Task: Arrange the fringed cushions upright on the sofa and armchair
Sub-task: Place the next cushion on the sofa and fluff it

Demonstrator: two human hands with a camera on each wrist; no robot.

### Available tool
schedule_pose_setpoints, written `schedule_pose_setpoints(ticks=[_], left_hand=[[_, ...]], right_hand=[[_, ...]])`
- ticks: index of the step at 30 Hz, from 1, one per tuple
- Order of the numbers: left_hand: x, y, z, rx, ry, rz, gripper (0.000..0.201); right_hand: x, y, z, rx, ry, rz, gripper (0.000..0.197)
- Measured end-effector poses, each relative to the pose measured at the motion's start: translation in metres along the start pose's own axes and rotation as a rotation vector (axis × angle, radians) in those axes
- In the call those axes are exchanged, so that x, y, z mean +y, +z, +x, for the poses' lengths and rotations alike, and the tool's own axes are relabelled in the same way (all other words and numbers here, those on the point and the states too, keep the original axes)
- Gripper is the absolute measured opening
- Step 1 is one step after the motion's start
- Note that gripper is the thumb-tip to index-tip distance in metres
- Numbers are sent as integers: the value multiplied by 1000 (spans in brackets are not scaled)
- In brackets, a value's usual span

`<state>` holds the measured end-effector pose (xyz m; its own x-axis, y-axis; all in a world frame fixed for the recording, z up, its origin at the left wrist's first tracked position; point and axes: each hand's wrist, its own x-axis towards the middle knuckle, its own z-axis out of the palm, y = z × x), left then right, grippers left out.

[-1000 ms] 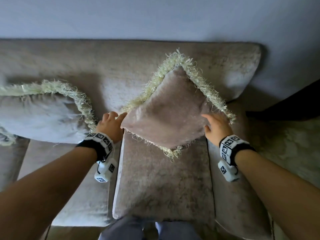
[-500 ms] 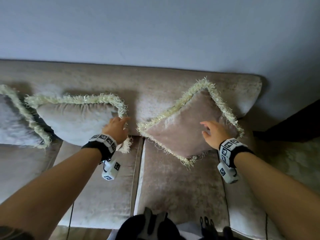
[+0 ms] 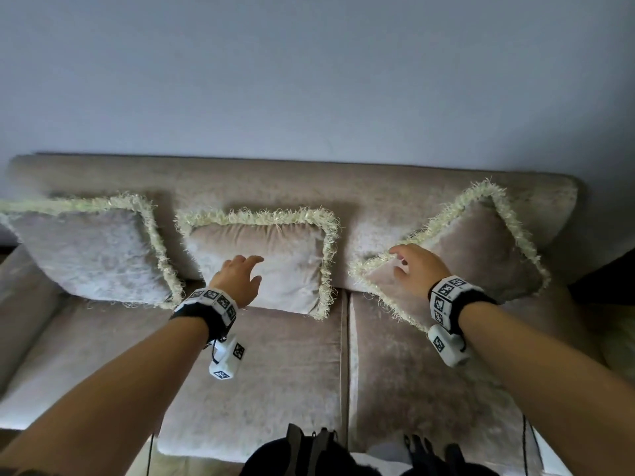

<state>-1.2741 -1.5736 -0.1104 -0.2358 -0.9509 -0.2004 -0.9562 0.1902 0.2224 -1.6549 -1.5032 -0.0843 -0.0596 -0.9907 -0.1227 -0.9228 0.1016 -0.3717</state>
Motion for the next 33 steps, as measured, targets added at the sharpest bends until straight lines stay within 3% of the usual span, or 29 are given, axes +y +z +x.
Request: schedule_pose_setpoints(ticks=[8,17,22,28,33], left_hand=[[-53,2,-7,-1,-122,-76,47],[-139,32,-11,-24,-321,-163,52],[-201,51,27,-107,-326,-182,55],[-276,92,89,-216,-222,-237,67],[-327,147,146,-351,-131,-201,82]], right_hand=[[-69,15,51,-40,-133,-18,39],[-138,75,116,-172,-307,-153,46],[-169,111,157,-188,-229,-313,69],[-191,159,209,-231,-107,-484,96],[-173,195,241,-151,-105,-584,109]])
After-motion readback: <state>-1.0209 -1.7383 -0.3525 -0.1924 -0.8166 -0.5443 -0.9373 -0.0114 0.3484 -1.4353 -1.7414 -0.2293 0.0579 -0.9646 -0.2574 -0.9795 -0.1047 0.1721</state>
